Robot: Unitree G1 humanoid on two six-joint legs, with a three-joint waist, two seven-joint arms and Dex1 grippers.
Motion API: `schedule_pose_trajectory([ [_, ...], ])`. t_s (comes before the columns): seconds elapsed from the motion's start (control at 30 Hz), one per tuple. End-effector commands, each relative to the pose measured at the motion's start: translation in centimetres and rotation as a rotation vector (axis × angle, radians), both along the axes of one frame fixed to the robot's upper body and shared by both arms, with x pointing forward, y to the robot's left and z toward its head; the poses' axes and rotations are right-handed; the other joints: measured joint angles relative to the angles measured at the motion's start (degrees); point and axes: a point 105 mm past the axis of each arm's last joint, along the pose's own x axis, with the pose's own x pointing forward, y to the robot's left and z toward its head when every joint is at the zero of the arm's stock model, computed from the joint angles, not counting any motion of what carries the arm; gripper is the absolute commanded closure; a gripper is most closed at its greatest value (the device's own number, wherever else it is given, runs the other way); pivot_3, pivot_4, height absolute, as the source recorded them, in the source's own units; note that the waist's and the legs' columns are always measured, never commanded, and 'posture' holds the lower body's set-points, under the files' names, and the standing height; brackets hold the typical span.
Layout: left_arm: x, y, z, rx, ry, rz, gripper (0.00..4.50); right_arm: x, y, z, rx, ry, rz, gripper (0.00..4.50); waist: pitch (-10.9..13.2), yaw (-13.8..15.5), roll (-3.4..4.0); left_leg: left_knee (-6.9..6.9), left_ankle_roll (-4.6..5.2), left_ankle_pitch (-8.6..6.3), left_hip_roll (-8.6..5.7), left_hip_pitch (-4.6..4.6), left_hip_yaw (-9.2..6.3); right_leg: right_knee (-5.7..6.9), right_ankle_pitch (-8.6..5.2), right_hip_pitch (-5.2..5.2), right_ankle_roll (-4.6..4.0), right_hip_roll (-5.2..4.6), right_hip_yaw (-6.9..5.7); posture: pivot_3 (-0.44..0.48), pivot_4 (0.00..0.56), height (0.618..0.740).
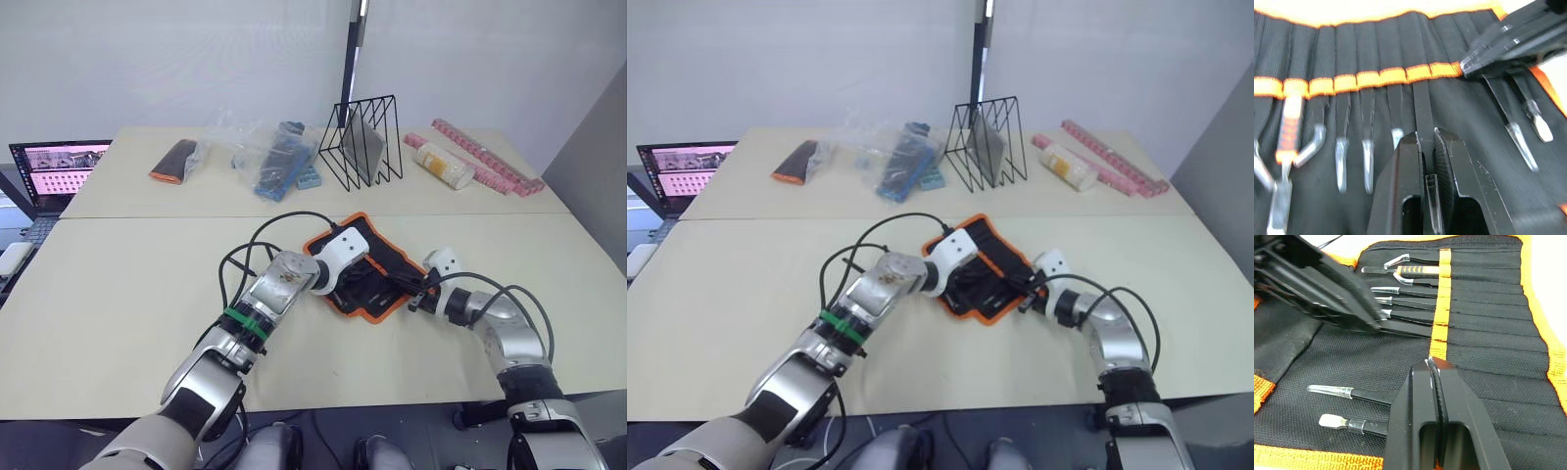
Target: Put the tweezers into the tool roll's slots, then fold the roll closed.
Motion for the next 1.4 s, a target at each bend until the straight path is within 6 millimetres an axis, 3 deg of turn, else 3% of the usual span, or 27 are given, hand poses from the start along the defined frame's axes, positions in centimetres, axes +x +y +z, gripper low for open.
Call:
schedule_pose_trajectory([
  [0.03,1.2,-1.0,1.2,-0.003,-0.085,-0.008,4.43,-0.4,-0.9,-1.1,-0.017,0.038,-0.039,4.50,0.00,0.01,0.00,0.00,0.09,-0.06,0.00,0.00,0.00,0.00,0.00,0.00,0.00,-0.01,-0.01,0.000,0.150,0.704],
  [0.27,1.6,-2.5,0.5,-0.017,-0.099,-0.018,4.43,-0.6,-1.0,-1.2,-0.019,0.037,-0.049,4.50,0.00,0.03,-0.01,0.18,0.44,-0.26,0.00,0.00,-0.04,0.02,0.01,0.00,0.03,-0.08,-0.22,0.000,0.150,0.704],
  [0.43,1.9,-2.3,0.3,-0.034,-0.098,-0.006,4.43,-0.6,-1.1,-0.9,-0.006,0.030,-0.056,4.50,0.00,0.02,-0.01,0.36,0.56,-0.34,-0.04,-0.01,-0.12,0.04,0.05,0.01,0.08,-0.27,-0.64,0.000,0.150,0.704],
  [0.5,2.1,-1.7,0.4,-0.061,-0.071,0.019,3.51,-0.3,-1.2,-0.7,-0.009,0.020,-0.064,4.50,0.00,-0.06,-0.01,0.43,0.62,-0.38,-0.09,-0.01,-0.11,0.10,0.07,0.01,0.12,-0.42,-0.81,0.000,0.150,0.704],
  [0.67,1.8,-0.8,0.2,-0.081,-0.038,0.017,1.92,0.3,-1.4,-0.4,-0.010,0.005,-0.079,4.50,0.01,-0.52,0.00,0.63,0.73,-0.45,-0.10,-0.07,-0.09,0.17,0.09,0.00,0.16,-0.45,-0.85,0.000,0.150,0.704],
  [0.83,1.5,1.8,1.3,-0.059,-0.085,0.030,0.26,0.3,-2.0,-0.4,-0.018,0.009,-0.080,4.50,0.00,-1.71,0.01,0.74,0.68,-0.43,-0.08,-0.08,-0.08,0.28,0.10,0.00,0.16,-0.47,-0.86,0.000,0.150,0.704],
  [0.87,1.4,2.6,2.1,-0.082,-0.093,0.045,0.03,0.3,-2.1,-0.5,-0.020,0.010,-0.079,4.50,0.00,-1.80,0.01,0.74,0.68,-0.43,-0.09,-0.08,-0.08,0.31,0.10,0.00,0.15,-0.47,-0.86,0.000,0.150,0.704],
  [1.07,1.0,8.0,6.9,-0.253,-0.136,0.185,0.03,0.3,-2.0,-0.6,-0.024,0.019,-0.067,4.50,0.01,-1.86,0.03,0.75,0.33,-0.22,-0.09,-0.09,-0.09,0.29,0.09,-0.01,0.16,-0.50,-0.86,0.000,0.150,0.704],
  [1.13,0.8,9.8,7.5,-0.272,-0.149,0.235,0.03,0.4,-2.0,-0.7,-0.024,0.020,-0.064,4.50,0.01,-1.89,0.03,0.75,0.33,-0.22,-0.10,-0.08,-0.09,0.28,0.09,0.00,0.16,-0.50,-0.85,0.000,0.150,0.704],
  [1.23,0.1,14.9,8.2,-0.341,-0.180,0.366,0.03,0.4,-1.8,-0.7,-0.017,0.022,-0.050,4.50,0.00,-2.23,0.08,0.75,0.31,-0.21,-0.10,-0.04,-0.07,0.29,0.09,0.00,0.16,-0.48,-0.84,0.000,0.150,0.704],
  [1.4,-2.1,23.0,6.5,-0.337,-0.241,0.635,0.03,0.4,-1.2,-0.4,0.010,0.011,-0.019,4.50,0.02,-2.65,0.11,0.72,0.27,-0.19,-0.06,-0.02,-0.08,0.33,0.08,-0.05,0.15,-0.42,-0.86,0.000,0.150,0.704],
])
